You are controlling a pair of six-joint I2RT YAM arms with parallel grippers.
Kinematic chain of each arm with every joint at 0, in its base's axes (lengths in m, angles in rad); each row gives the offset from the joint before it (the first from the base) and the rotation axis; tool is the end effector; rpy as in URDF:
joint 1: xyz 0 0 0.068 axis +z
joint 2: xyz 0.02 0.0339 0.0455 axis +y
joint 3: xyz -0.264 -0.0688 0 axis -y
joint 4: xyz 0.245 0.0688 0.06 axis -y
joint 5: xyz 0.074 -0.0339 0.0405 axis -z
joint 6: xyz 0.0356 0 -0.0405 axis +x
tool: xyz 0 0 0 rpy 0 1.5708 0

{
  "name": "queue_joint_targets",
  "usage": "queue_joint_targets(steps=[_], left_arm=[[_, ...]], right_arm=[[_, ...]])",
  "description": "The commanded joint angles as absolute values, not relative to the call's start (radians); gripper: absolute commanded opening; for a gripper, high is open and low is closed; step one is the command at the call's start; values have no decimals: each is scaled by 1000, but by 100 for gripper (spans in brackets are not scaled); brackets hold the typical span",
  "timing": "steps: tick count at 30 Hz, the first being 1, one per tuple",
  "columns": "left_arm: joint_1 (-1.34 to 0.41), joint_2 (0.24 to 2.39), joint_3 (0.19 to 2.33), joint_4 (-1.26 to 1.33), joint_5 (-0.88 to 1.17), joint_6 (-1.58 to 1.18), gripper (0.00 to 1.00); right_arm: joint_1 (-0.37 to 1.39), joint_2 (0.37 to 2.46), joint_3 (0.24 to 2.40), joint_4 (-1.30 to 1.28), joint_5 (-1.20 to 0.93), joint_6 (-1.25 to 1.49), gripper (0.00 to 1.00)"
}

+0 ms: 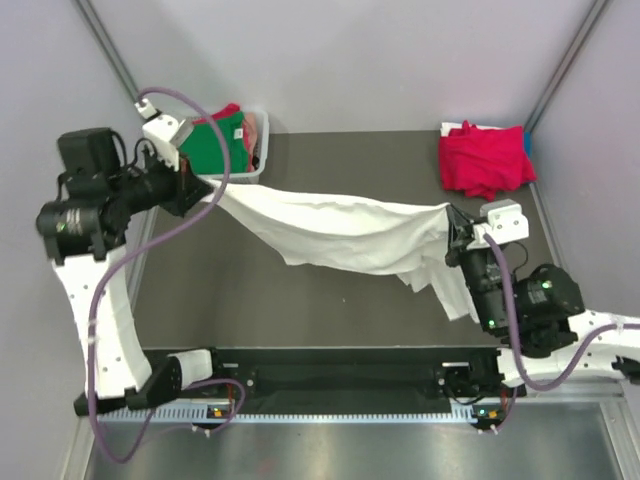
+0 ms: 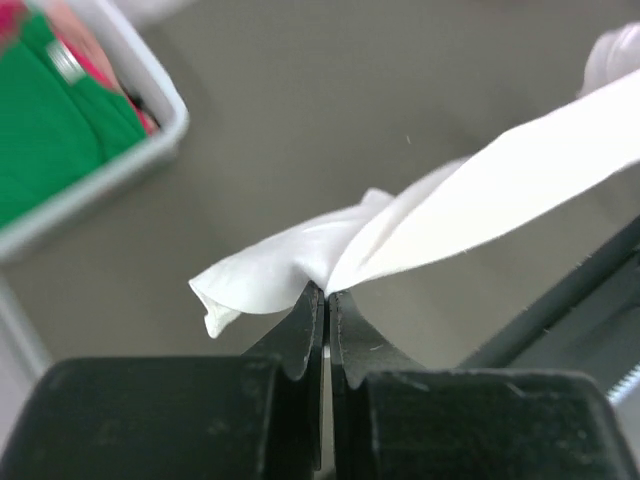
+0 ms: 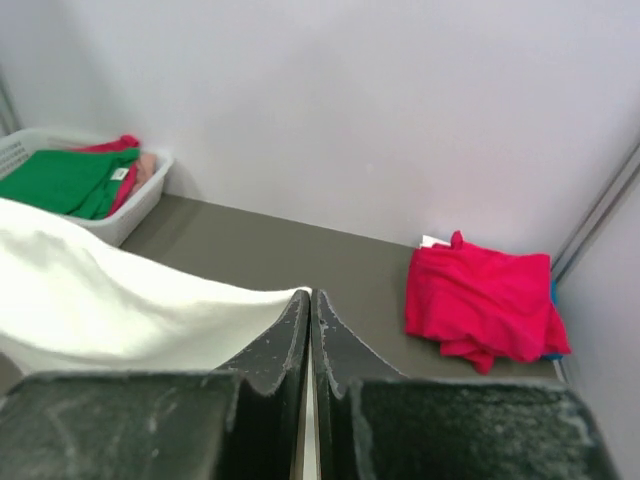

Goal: Fold and stack the t-shirts

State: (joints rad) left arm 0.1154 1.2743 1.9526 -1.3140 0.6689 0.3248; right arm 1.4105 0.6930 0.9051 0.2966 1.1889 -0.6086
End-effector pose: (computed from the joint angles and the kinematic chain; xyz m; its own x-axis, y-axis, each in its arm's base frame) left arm 0.1794 -0.0014 0.5059 -0.4296 0.2022 -0.8801 0.5724 0.8148 -0.0922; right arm 0.0518 0.1132 0.4349 0.2002 -0.0970 -0.9750 -0.1513 0.9801 -0.1285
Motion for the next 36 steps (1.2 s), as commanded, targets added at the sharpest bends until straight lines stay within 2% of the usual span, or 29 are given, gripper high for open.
queue_joint_targets(steps=[1,2,5,7,9,10,13,14,17,24,29,31,32,34,35,36], left_arm=[[118,1137,2024,-1506,721,431,0],[120,1112,1999,-1506,719,443,0],[117,1060,1854,-1490,700,469,0],[118,1048,1708,-1428,675,472,0],[120,1045,1608,-1361,657,453,0],[120,1051,1551,-1306,638,449,0],[118,1123,1387,-1206,589,453,0],[120,1144,1321,-1183,574,449,0],[121,1247,1258,-1103,526,440,0],[129,1491,1282,-1058,532,452,0],[132,1542,1287,-1051,555,463,0],[132,1551,1287,-1045,551,462,0],[133,1565,1289,-1045,552,460,0],[132,1581,1290,-1046,546,453,0],[132,1589,1290,-1048,546,453,0],[133,1589,1289,-1046,548,449,4]], right_arm=[[1652,756,957,753,1407,-1070,0],[1710,809,950,852,1413,-1232,0],[1707,911,928,1232,1365,-1493,0],[1662,940,911,1328,1315,-1502,0],[1527,940,910,1150,1283,-1328,0],[1476,930,916,822,1252,-1037,0],[1226,881,968,300,1050,-482,0],[1103,870,965,252,1001,-409,0],[950,911,922,213,887,-318,0],[825,1072,873,198,763,-218,0],[788,1144,830,163,703,-118,1],[788,1167,837,146,701,-103,12],[788,1170,844,137,684,-100,31],[787,1170,862,111,663,-78,36],[790,1172,868,101,644,-71,48],[788,1172,874,75,646,-58,61]])
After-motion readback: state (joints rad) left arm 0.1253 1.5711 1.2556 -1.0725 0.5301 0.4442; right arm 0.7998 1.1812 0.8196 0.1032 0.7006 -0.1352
